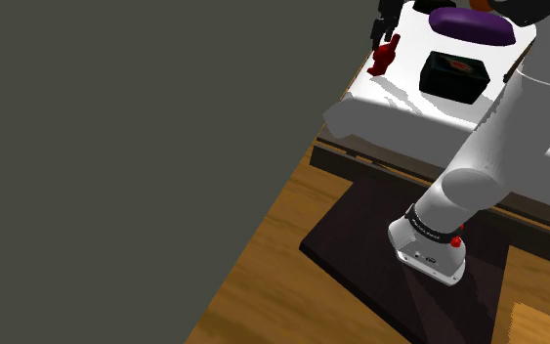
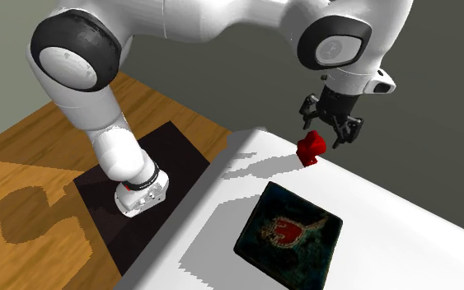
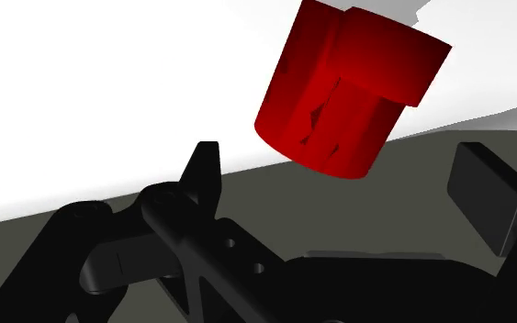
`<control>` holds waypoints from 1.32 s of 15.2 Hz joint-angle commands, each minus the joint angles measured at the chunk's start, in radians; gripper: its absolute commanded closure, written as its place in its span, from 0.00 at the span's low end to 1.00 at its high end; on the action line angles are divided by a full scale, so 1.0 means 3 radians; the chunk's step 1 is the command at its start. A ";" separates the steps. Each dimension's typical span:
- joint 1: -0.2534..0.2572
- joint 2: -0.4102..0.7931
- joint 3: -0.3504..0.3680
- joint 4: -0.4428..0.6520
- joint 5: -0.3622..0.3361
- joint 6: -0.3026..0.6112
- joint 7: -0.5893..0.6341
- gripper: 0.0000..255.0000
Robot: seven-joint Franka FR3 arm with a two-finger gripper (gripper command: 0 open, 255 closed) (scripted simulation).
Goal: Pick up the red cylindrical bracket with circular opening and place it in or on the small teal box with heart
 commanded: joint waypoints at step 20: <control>-0.0016 0.0022 -0.0009 -0.0174 0.0007 0.0196 -0.0008 1.00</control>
